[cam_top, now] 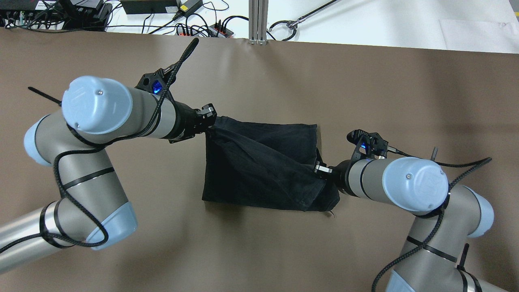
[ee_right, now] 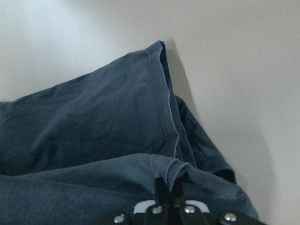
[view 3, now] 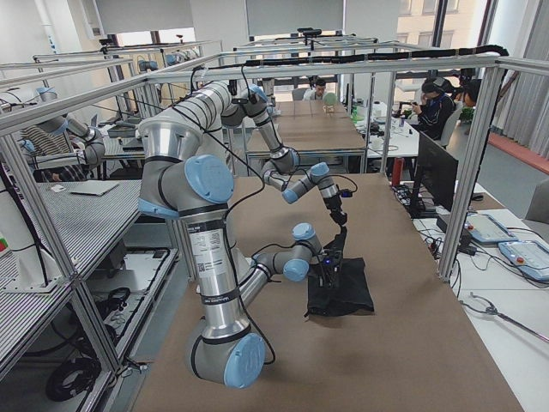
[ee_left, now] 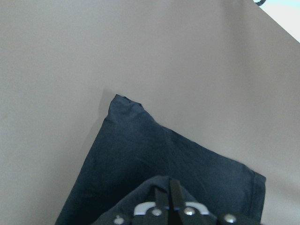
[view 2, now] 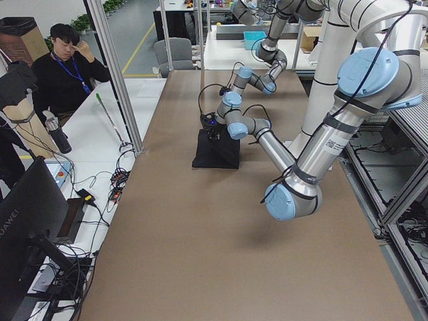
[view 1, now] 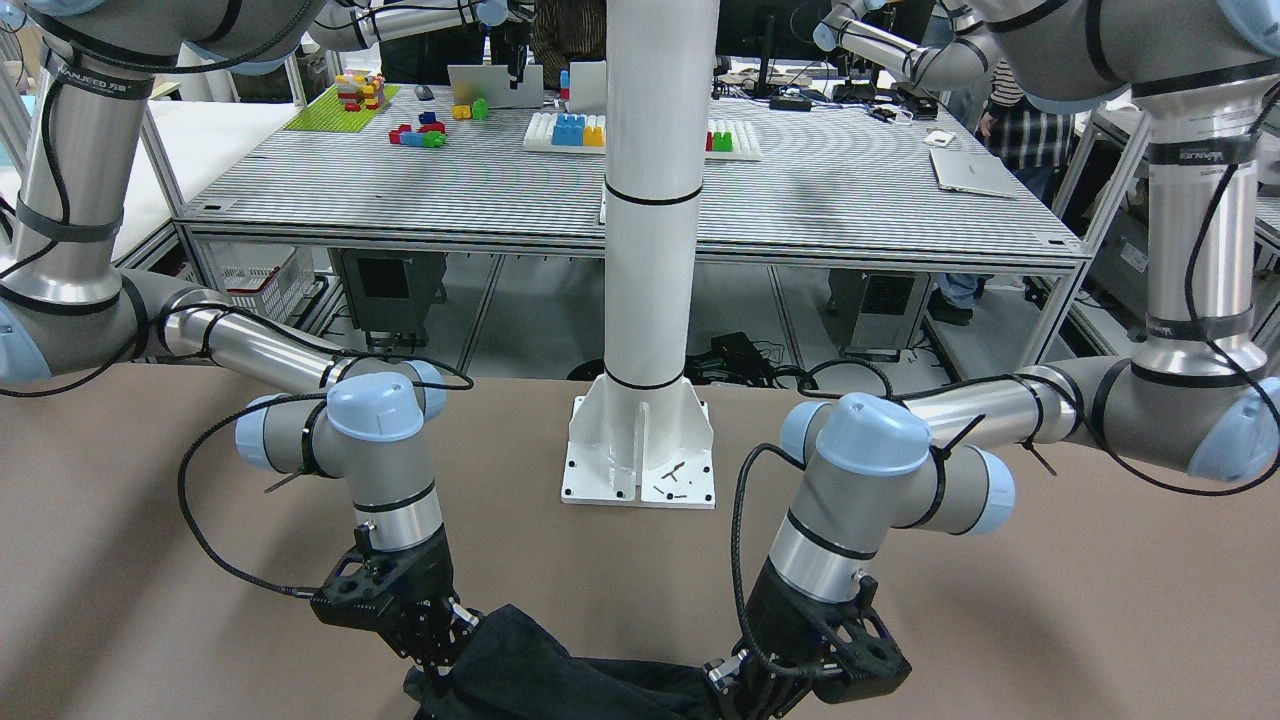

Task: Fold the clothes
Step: 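Lift the near end with both grippers and fold it toward the far end, then lay the folded end down and press it flat with both grippers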

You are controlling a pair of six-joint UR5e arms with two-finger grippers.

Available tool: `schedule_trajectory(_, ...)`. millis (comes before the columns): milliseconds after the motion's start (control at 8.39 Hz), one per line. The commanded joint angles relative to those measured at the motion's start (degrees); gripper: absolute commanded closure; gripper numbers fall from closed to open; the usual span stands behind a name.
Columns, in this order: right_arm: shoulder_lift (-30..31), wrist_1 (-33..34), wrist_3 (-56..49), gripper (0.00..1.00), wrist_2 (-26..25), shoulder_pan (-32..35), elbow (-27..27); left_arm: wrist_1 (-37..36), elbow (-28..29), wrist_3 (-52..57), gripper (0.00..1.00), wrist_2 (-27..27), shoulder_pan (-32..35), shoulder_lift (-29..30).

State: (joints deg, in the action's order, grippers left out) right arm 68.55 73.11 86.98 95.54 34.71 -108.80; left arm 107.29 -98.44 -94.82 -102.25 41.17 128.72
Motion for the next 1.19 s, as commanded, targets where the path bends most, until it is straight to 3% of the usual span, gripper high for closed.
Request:
schedule_trajectory(0,-6.0,-0.5,-2.7,1.0,-0.1,2.2,10.4,0.4,9.5,3.7,1.0,0.4,1.2,3.6)
schedule_trajectory(238,-9.6,-3.3,-3.3,0.99,-0.3,2.5,18.0,1.0,12.3,6.3,0.98,0.5,1.2,3.6)
schedule_trajectory(358,-9.8,-6.6,-4.8,0.78,-0.5,2.6,21.3,1.5,14.0,7.6,0.58,0.6,1.2,3.6)
schedule_trajectory(477,-9.9,-7.8,-6.5,0.24,-0.3,3.9,22.2,4.4,16.0,11.5,0.06,1.6,1.2,3.6)
schedule_trajectory(596,-10.6,-7.8,-6.9,0.09,1.1,5.4,21.9,6.7,16.3,11.4,0.05,1.6,1.4,3.6)
schedule_trajectory(834,-10.7,-7.3,-6.8,0.07,8.1,7.4,17.8,7.0,15.7,11.1,0.05,1.1,1.5,3.7)
schedule_trajectory(1073,-10.6,-7.0,-4.7,0.08,8.5,6.5,13.3,7.0,15.7,11.0,0.05,1.1,1.5,3.7)
